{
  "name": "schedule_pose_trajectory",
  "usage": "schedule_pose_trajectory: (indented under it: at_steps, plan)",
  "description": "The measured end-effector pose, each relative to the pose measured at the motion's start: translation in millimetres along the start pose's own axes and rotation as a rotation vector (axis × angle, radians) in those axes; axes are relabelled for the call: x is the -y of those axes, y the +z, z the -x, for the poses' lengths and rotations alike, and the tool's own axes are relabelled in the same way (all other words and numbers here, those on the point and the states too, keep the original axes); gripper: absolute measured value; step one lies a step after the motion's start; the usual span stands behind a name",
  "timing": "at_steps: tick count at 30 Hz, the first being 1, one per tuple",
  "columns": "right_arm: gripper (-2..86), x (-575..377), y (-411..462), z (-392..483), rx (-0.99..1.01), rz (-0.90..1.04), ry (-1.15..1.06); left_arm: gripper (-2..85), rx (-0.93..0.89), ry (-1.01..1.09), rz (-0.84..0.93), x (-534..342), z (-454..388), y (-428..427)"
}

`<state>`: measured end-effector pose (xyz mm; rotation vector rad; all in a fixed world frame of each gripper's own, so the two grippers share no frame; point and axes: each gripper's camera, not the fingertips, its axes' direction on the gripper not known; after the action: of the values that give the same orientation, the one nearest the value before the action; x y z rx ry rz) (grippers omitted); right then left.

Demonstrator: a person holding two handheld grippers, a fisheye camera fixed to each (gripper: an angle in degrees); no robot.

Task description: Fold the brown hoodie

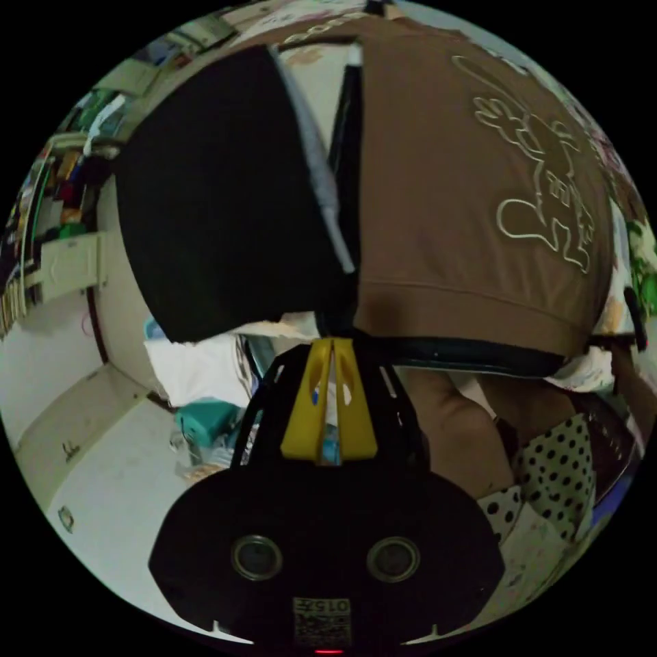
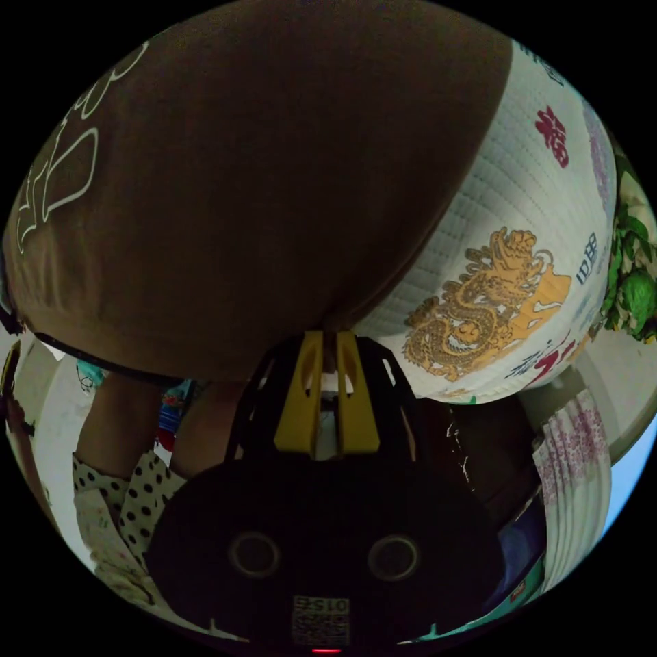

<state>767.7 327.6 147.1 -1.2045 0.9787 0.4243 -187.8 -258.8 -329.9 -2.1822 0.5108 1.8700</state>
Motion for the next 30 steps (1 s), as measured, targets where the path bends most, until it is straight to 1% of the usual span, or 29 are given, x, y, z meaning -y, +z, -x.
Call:
schedule_pose_trajectory:
  at_steps: [2, 3, 5, 6, 8, 9, 11, 12, 13, 14, 15, 17, 19, 20, 21, 22, 24, 27, 29, 30]
  plan:
    - [2.6, -9.8, -12.3, 2.3, 0.017, -0.03, -0.003, -0.3, 0.0, 0.104, -0.096, 0.2, -21.6, -27.1]
    - [2.7, -17.7, -20.5, 4.0, 0.027, -0.059, -0.015, -0.3, -0.005, 0.12, -0.124, 1.6, -29.6, -34.3]
    - [2.9, -32.8, -32.8, 7.2, 0.041, -0.121, -0.038, -0.3, -0.074, 0.212, -0.267, 9.2, -75.9, -62.9]
    - [3.1, -43.5, -40.7, 9.2, 0.05, -0.166, -0.053, -0.3, -0.106, 0.243, -0.29, 12.6, -91.0, -68.2]
    - [3.5, -57.9, -52.9, 10.7, 0.076, -0.219, -0.069, -0.3, -0.251, 0.36, -0.328, 30.2, -160.6, -79.8]
    - [3.8, -65.5, -62.0, 9.2, 0.112, -0.237, -0.071, -0.3, -0.283, 0.384, -0.329, 34.5, -178.6, -80.7]
    - [4.6, -78.2, -77.2, 1.4, 0.207, -0.265, -0.087, -0.3, -0.374, 0.495, -0.33, 50.4, -257.5, -83.5]
    - [5.0, -87.9, -88.5, -8.7, 0.288, -0.287, -0.093, -0.3, -0.385, 0.525, -0.329, 53.7, -277.0, -84.0]
    - [5.5, -96.7, -102.6, -22.4, 0.363, -0.305, -0.085, -0.3, -0.396, 0.578, -0.323, 59.9, -314.3, -84.4]
    - [5.9, -101.3, -111.4, -30.9, 0.395, -0.321, -0.072, -0.3, -0.403, 0.626, -0.301, 66.1, -348.0, -83.1]
    - [6.3, -110.8, -132.5, -50.7, 0.454, -0.373, -0.041, -0.3, -0.405, 0.648, -0.288, 69.0, -363.0, -81.9]
    - [6.6, -125.5, -172.5, -88.8, 0.505, -0.501, 0.05, -0.3, -0.389, 0.728, -0.239, 77.7, -410.1, -75.7]
    - [8.0, -140.1, -235.4, -146.0, 0.543, -0.705, 0.175, -0.4, -0.357, 0.761, -0.183, 83.8, -432.3, -65.0]
    - [8.3, -142.1, -251.4, -159.2, 0.548, -0.756, 0.201, -0.4, -0.328, 0.774, -0.132, 88.3, -442.6, -53.1]
    - [8.8, -143.4, -282.9, -182.9, 0.553, -0.853, 0.24, -0.4, -0.306, 0.779, -0.093, 91.1, -447.2, -45.1]
    - [9.3, -140.7, -313.6, -201.6, 0.552, -0.938, 0.26, -0.4, -0.246, 0.781, 0.006, 97.0, -455.1, -25.1]
    - [10.1, -128.6, -357.2, -218.8, 0.521, -1.029, 0.264, -0.4, -0.273, 0.782, 0.033, 104.2, -456.1, -16.5]
    - [11.1, -91.7, -413.8, -227.4, 0.449, -1.091, 0.274, -0.4, -0.263, 0.764, 0.101, 122.0, -454.6, -9.3]
    - [11.2, -62.3, -430.4, -231.8, 0.459, -1.067, 0.318, -0.5, -0.257, 0.753, 0.156, 135.8, -451.9, -2.5]
    - [11.1, -42.2, -435.4, -234.8, 0.496, -1.023, 0.36, -0.5, -0.258, 0.751, 0.167, 138.9, -450.6, -0.7]
